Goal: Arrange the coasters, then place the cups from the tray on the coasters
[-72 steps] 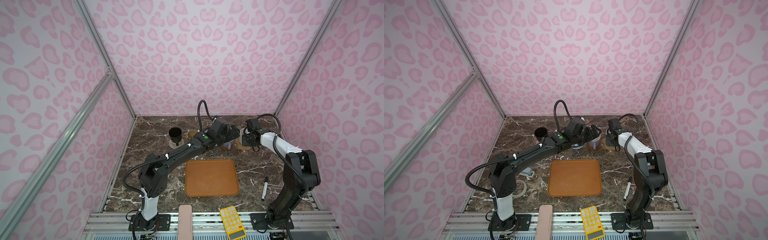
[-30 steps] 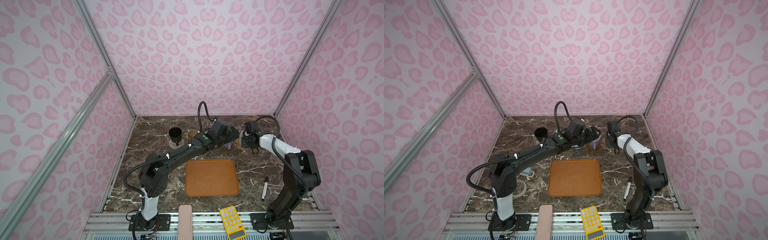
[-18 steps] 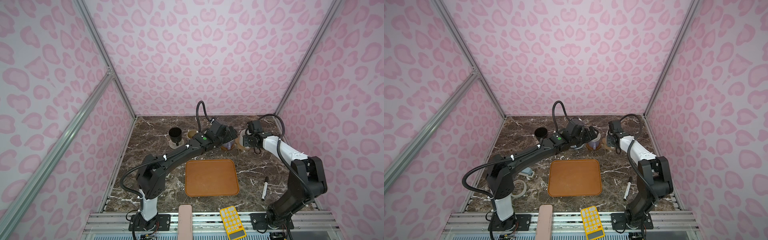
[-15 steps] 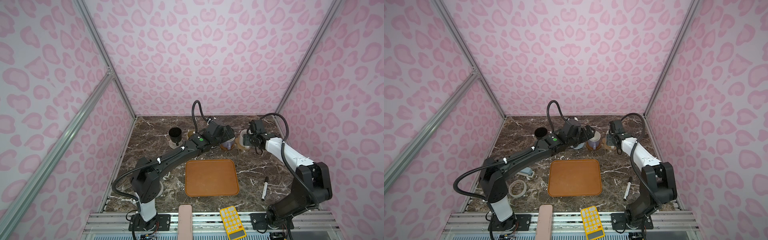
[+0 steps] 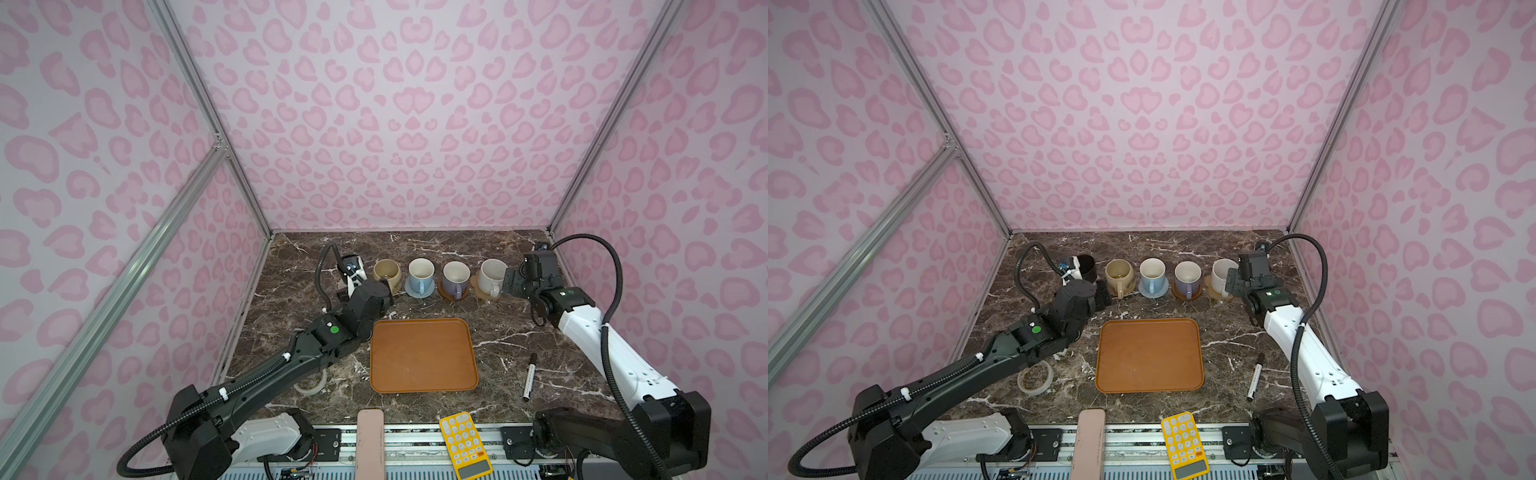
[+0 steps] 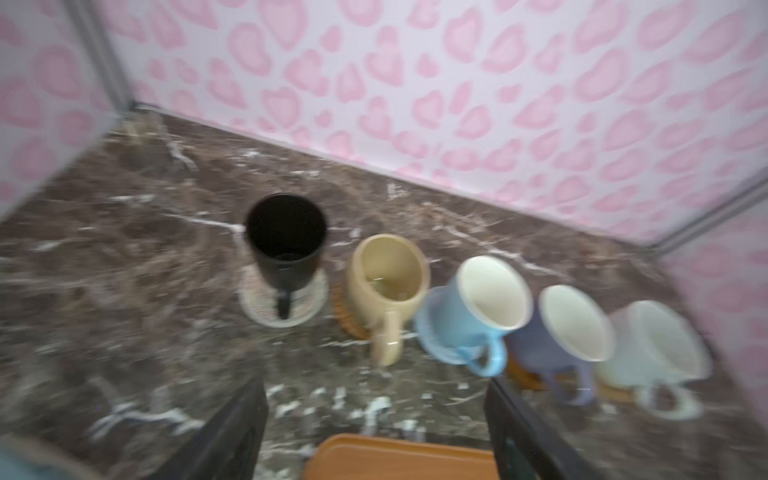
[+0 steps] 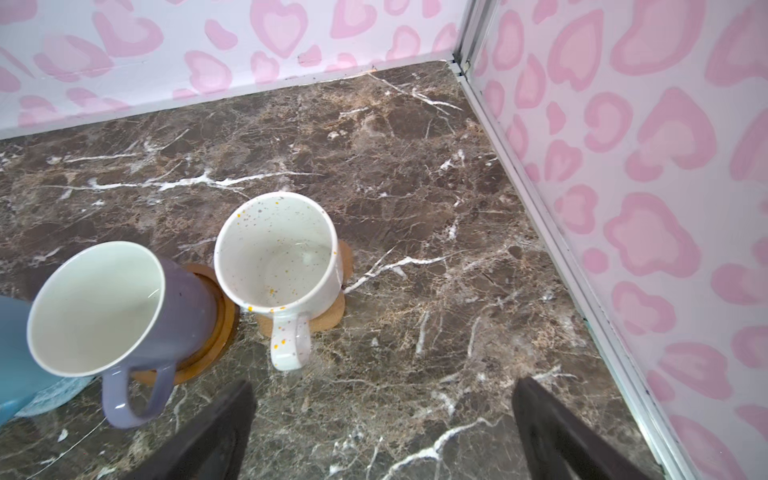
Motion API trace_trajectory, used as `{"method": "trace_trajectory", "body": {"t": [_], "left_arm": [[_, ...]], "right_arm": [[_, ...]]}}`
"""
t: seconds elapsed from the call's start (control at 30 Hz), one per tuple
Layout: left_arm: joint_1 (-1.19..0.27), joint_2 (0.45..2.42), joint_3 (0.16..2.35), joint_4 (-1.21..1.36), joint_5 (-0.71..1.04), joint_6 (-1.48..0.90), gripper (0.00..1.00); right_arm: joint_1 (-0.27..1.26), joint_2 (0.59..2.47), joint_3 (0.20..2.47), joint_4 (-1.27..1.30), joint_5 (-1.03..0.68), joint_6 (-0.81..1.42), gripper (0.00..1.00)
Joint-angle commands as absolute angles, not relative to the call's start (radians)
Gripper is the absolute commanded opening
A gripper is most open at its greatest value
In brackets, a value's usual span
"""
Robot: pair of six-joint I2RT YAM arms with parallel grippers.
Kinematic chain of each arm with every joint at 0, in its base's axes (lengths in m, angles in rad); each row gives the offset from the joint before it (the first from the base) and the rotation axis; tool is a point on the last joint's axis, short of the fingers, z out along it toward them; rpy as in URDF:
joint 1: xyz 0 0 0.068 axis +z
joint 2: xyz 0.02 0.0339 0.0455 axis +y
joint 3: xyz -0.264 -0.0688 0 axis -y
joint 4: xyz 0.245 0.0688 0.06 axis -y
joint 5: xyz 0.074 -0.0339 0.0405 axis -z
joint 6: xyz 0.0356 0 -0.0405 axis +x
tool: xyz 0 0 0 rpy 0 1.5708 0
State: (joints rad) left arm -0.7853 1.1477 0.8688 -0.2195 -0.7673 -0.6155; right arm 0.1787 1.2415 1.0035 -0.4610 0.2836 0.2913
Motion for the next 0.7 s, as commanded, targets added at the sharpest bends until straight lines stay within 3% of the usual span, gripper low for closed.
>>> {"method": "trace_trajectory", "body": {"t": [0.0, 0.27, 0.43, 0.67], "left_arm": [[-0.725, 1.068, 0.781, -0.128, -0.946, -0.497, 0.84], [-0.458, 0.907, 0.491, 0.235, -0.815, -0.349, 0.84], [-0.355, 0.992, 0.41, 0.425, -0.835, -0.239, 0.86], [-0.214, 1.134, 0.322, 0.703, -0.674, -0.141, 0.86]], "right_arm": [[0.179, 1.229, 0.964, -0.394, 0.24, 0.242, 0.98], [0.176, 1.144, 0.66, 0.013, 0.312, 0.083, 0.95], [0.114, 1.152, 0.457, 0.368, 0.308, 0.074, 0.92], [0.043, 1.29, 0.382, 0.613, 0.292, 0.087, 0.9]]}}
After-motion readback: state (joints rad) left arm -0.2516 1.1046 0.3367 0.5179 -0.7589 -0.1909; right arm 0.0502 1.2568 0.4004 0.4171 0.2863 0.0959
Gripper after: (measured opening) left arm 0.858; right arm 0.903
